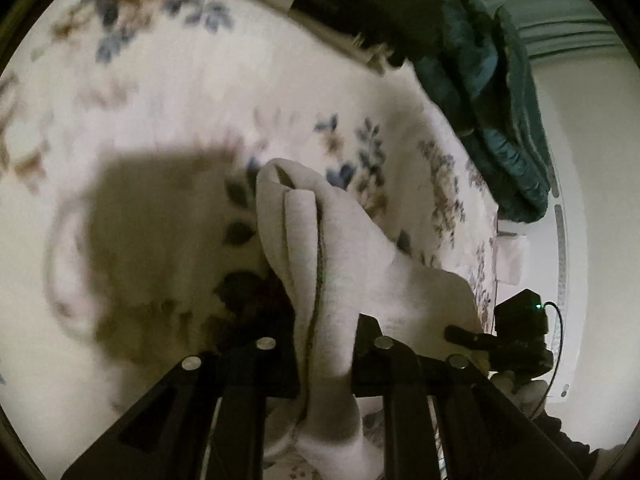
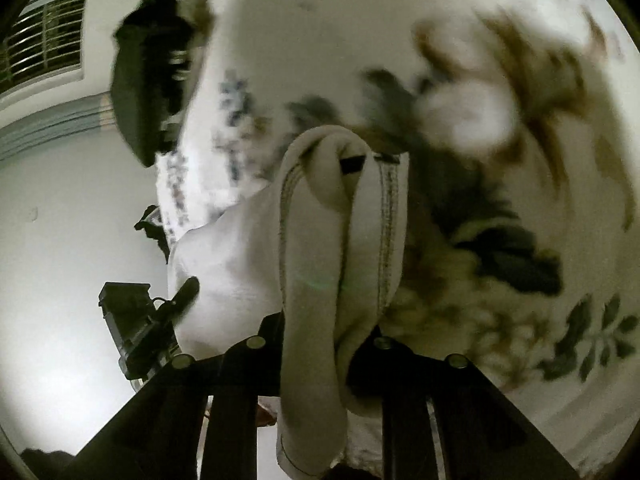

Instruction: Fold small clothes

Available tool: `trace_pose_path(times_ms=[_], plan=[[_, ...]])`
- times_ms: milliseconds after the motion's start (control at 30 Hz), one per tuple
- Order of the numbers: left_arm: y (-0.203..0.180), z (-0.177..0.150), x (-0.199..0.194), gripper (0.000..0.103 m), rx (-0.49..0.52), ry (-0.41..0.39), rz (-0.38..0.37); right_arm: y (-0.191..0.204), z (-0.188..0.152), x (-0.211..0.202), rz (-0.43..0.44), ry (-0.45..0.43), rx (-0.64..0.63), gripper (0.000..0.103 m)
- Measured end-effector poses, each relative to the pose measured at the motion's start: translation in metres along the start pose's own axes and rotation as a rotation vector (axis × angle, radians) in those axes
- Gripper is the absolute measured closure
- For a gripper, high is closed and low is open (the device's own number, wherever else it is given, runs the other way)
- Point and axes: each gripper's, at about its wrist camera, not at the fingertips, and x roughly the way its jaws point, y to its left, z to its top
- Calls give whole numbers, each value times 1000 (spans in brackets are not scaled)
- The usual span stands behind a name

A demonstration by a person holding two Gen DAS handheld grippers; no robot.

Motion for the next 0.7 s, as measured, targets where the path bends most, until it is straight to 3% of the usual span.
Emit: trace_pose_path(times_ms=[100,233,433,567,633,700], plan=[[-13,27,-31,90,0,-51,-10,49,16,-18,19,-27,-53,83],[-38,87,-67,90,32,-136,-14,123,56,-26,38,-61,-132,84],[-60,209,-105,90,105,-271,21,240,157,-11,55,-130,-261,84],[-53,285,-115,90,125,-342,45,301,228,10,44,-174,-318,84],[-47,321,-113,89,151,-357,78,328,263,29,13,-193,-339,84],[-39,355,-100,86,177,-350,157,344,289,48,-32,-201,-349,84]])
